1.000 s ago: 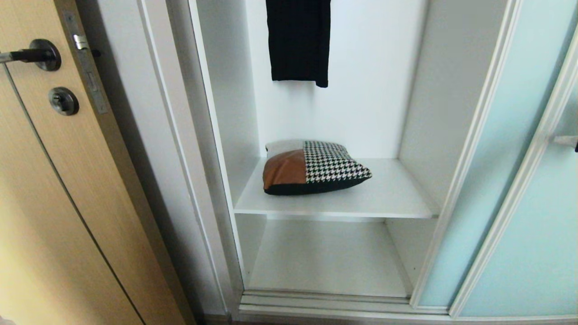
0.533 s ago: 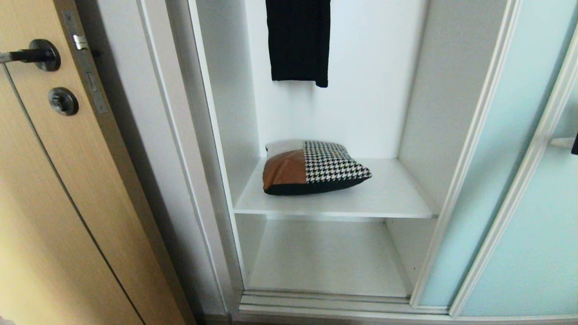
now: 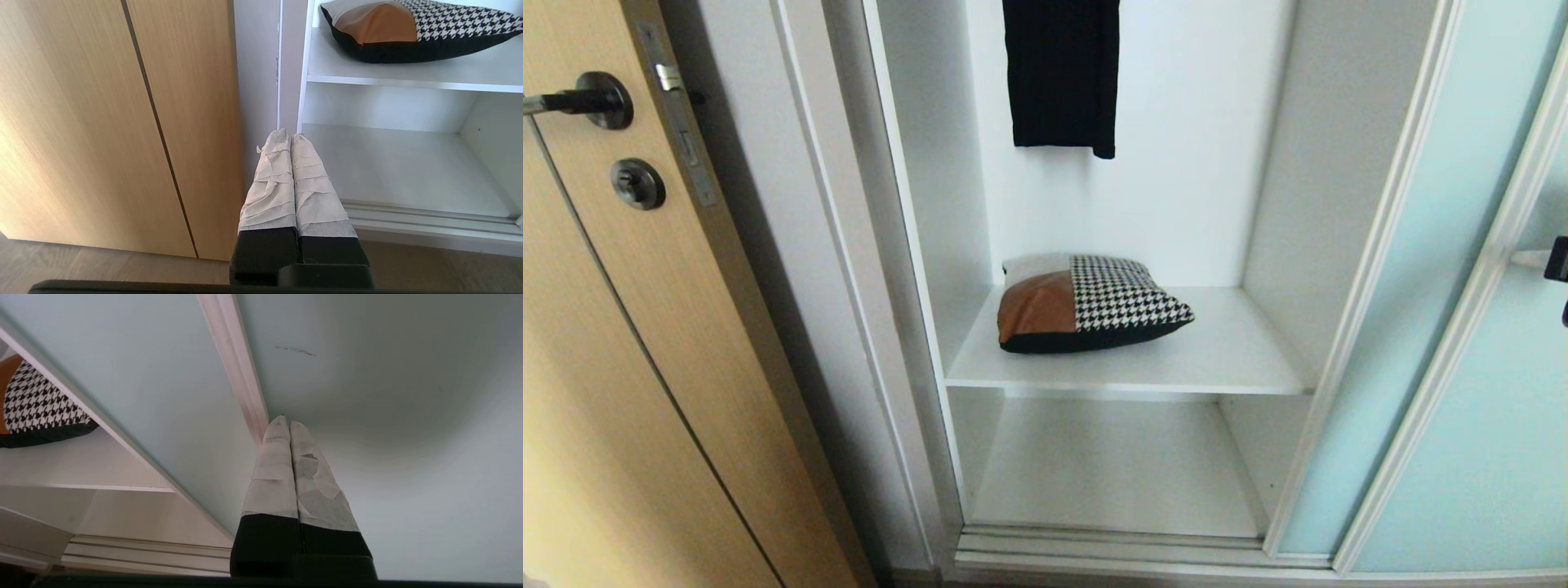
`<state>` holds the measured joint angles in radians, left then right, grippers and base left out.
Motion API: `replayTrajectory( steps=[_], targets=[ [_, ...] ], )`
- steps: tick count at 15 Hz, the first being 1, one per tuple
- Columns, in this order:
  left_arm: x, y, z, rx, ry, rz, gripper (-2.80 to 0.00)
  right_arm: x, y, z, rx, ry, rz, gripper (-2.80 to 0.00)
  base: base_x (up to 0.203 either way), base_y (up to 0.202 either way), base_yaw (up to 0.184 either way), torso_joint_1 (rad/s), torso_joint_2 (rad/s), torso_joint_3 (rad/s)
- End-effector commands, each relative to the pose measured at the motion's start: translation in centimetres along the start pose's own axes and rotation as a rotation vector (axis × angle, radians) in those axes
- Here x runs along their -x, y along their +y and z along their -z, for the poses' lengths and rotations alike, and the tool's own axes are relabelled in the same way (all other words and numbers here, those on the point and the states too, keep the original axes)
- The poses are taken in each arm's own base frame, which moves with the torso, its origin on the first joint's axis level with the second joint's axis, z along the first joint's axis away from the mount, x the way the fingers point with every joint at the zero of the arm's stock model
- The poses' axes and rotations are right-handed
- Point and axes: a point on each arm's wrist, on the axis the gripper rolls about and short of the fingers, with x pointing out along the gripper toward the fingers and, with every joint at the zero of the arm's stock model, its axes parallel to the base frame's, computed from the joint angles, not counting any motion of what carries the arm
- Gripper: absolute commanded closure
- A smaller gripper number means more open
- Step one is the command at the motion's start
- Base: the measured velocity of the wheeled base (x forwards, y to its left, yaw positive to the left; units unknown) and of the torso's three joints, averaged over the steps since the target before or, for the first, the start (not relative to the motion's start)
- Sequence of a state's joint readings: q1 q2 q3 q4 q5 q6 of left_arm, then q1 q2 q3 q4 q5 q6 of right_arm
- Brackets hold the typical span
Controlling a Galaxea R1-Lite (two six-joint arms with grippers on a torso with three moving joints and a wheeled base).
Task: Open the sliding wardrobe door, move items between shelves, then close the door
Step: Close the door
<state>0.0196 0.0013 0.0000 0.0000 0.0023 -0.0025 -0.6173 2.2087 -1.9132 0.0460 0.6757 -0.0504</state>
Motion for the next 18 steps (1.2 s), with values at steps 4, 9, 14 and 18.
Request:
replayTrajectory(
  steps=[4,9,14,18],
  targets=[
    [0.0,0.0,0.0,0.001,0.002,-0.001,0.00,-0.7,1.4,0.2,0.001,0.017,-0.038,0.00,0.000,0.000,0.000,0.000,0.00,0.000],
    [0.0,0.0,0.0,0.001,0.002,-0.001,0.00,-0.2,5.0,-0.5,0.021,0.025,-0.095,0.00,0.000,0.000,0.000,0.000,0.00,0.000],
    [0.0,0.0,0.0,0.001,0.002,-0.001,0.00,-0.4,11.6,0.5,0.038,0.088,-0.209,0.00,0.000,0.000,0.000,0.000,0.00,0.000],
    [0.0,0.0,0.0,0.001,0.002,-0.001,0.00,-0.7,17.7,2.0,0.087,0.100,-0.284,0.00,0.000,0.000,0.000,0.000,0.00,0.000]
  ],
)
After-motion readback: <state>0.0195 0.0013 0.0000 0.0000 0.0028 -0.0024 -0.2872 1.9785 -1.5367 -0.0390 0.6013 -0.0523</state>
